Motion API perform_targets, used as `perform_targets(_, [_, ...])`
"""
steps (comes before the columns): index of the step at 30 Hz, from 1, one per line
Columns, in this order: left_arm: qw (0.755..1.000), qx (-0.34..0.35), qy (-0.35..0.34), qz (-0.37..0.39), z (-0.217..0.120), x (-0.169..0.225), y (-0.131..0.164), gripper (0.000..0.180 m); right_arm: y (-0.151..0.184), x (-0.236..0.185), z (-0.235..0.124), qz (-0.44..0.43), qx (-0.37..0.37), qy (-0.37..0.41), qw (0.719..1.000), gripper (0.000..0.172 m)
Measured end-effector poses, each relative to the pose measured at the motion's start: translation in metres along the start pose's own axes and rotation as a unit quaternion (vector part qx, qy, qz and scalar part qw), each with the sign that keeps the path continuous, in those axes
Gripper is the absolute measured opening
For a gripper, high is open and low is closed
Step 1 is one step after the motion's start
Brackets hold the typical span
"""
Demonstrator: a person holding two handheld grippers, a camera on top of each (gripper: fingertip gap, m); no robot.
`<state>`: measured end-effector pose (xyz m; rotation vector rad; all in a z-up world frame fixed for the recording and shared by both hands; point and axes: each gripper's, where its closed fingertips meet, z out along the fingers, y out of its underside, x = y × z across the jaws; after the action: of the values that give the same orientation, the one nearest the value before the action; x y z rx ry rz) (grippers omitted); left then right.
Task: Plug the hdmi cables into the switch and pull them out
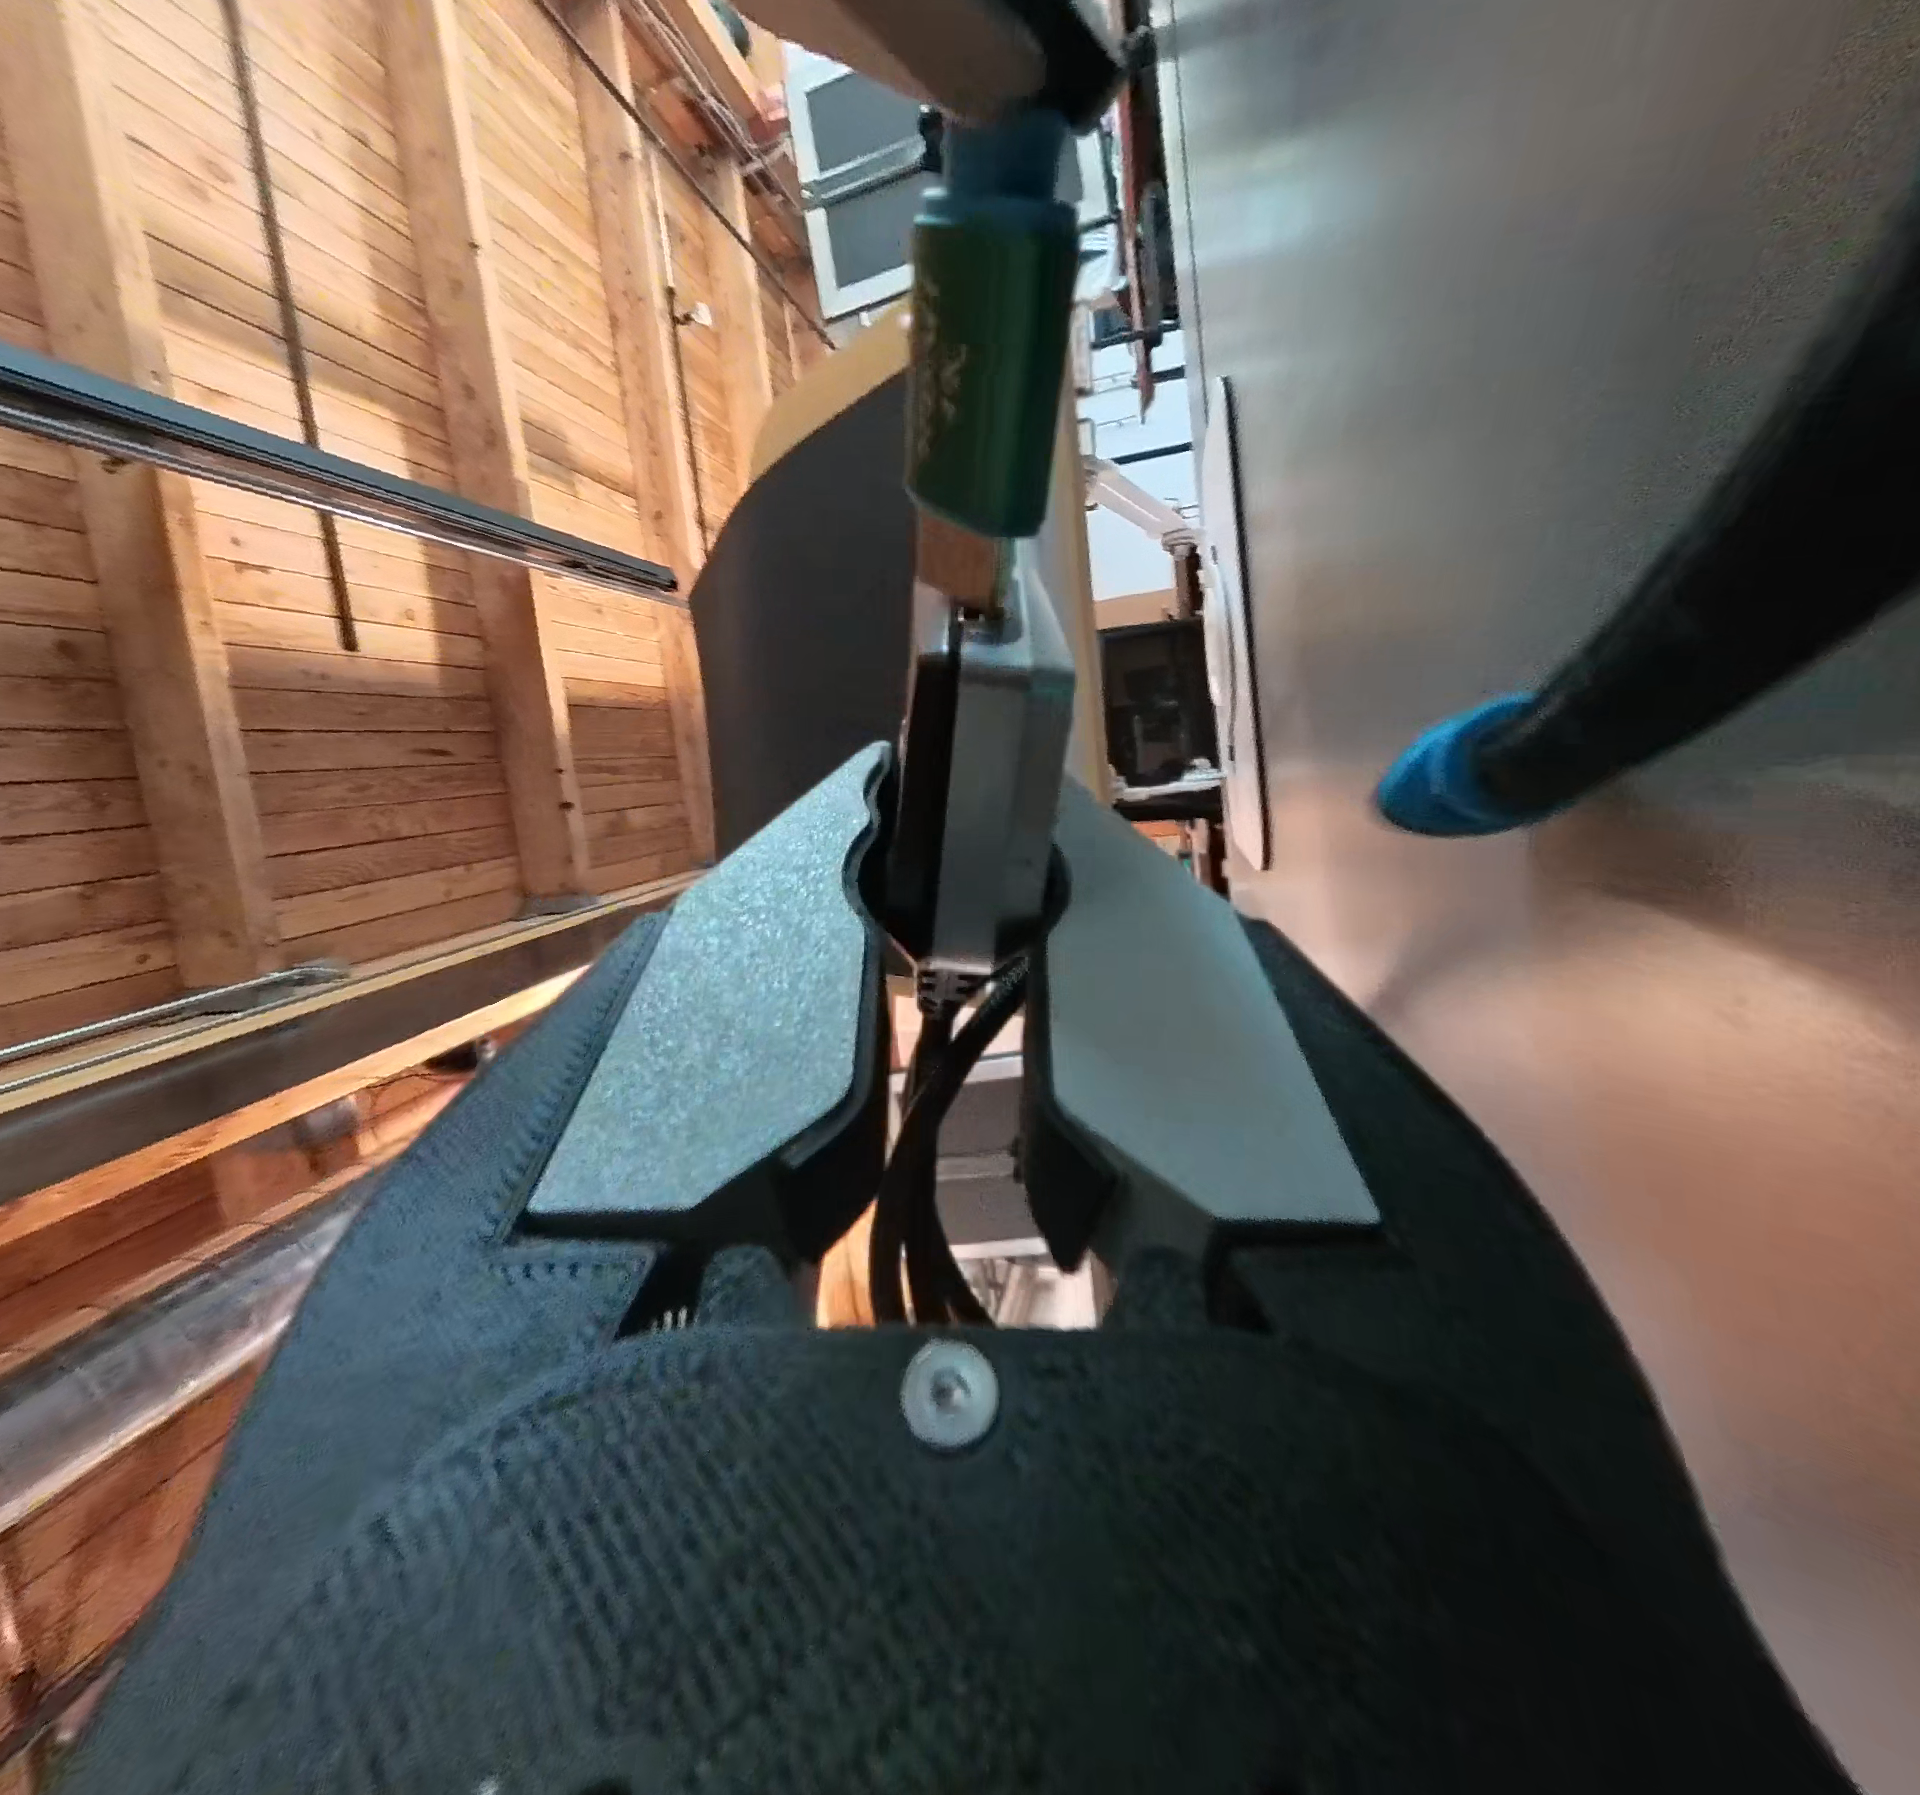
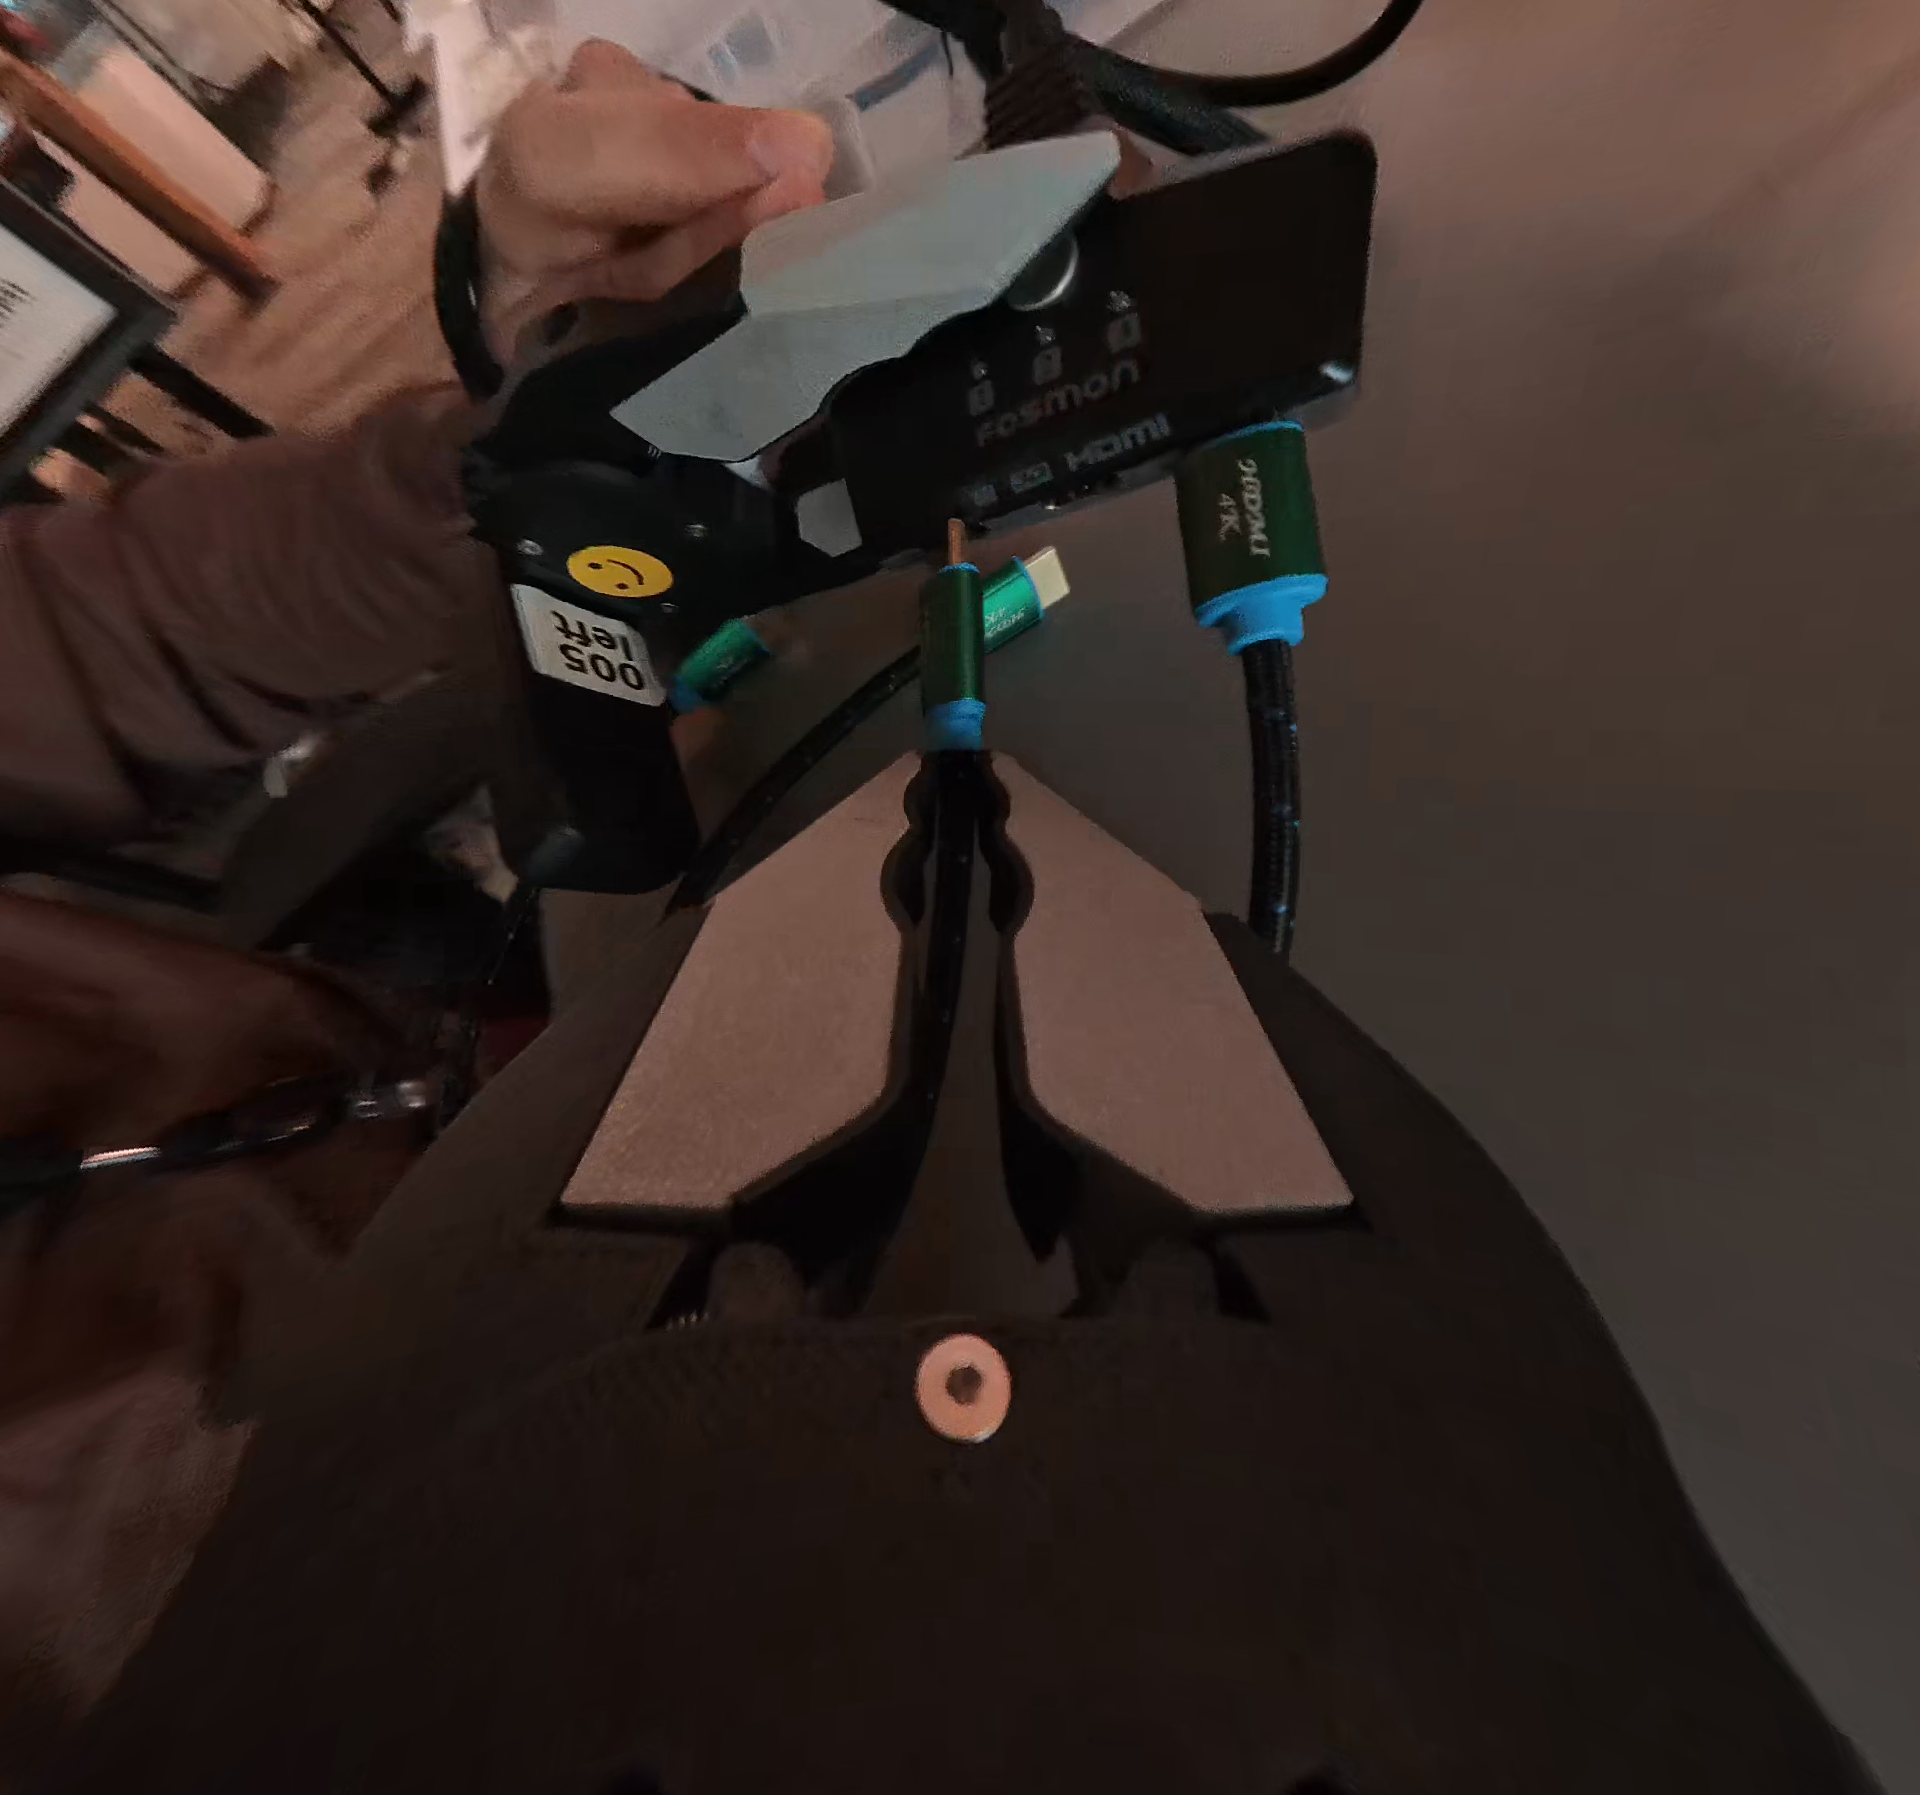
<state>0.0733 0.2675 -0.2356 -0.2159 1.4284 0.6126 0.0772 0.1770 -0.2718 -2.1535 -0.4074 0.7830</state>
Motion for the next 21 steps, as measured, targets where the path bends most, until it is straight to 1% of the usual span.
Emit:
perform_targets(1, [1.000,-0.002,0.005,-0.002,0.001,0.002,0.000,0.020,0.000,0.001,-0.001,-0.019,-0.002,0.020,1.000,0.004])
perform_targets(3, [1.000,-0.008,0.014,-0.006,0.002,0.004,0.002,0.021,-0.001,0.004,0.001,-0.063,-0.011,0.064,0.996,0.012])
perform_targets(5, [1.000,-0.011,0.021,-0.010,0.003,0.007,0.003,0.021,0.001,0.005,0.005,-0.115,-0.027,0.109,0.987,0.017])
perform_targets(7, [0.999,-0.012,0.027,-0.013,0.003,0.009,0.004,0.021,0.004,0.012,0.009,-0.167,-0.045,0.169,0.970,0.017])
perform_targets(8, [0.999,-0.012,0.027,-0.014,0.003,0.009,0.004,0.021,0.004,0.016,0.010,-0.191,-0.050,0.203,0.959,0.022])
perform_targets(9, [0.999,-0.012,0.030,-0.015,0.003,0.009,0.003,0.021,0.003,0.019,0.011,-0.217,-0.056,0.229,0.947,0.023])
perform_targets(12, [0.999,-0.011,0.034,-0.017,0.003,0.011,0.003,0.021,0.010,0.027,0.014,-0.280,-0.096,0.285,0.912,0.023])
perform_targets(14, [0.999,-0.012,0.039,-0.020,0.004,0.012,0.003,0.021,0.010,0.026,0.016,-0.309,-0.099,0.300,0.897,0.018])
perform_targets(15, [0.999,-0.013,0.041,-0.022,0.004,0.013,0.003,0.021,0.009,0.025,0.015,-0.314,-0.098,0.302,0.895,0.018])
perform_targets(16, [0.999,-0.013,0.043,-0.022,0.004,0.014,0.004,0.021,0.009,0.022,0.016,-0.312,-0.096,0.294,0.899,0.022])
perform_targets(21, [0.998,-0.011,0.049,-0.024,0.005,0.016,0.005,0.021,0.006,0.010,0.023,-0.264,-0.073,0.229,0.934,0.037])
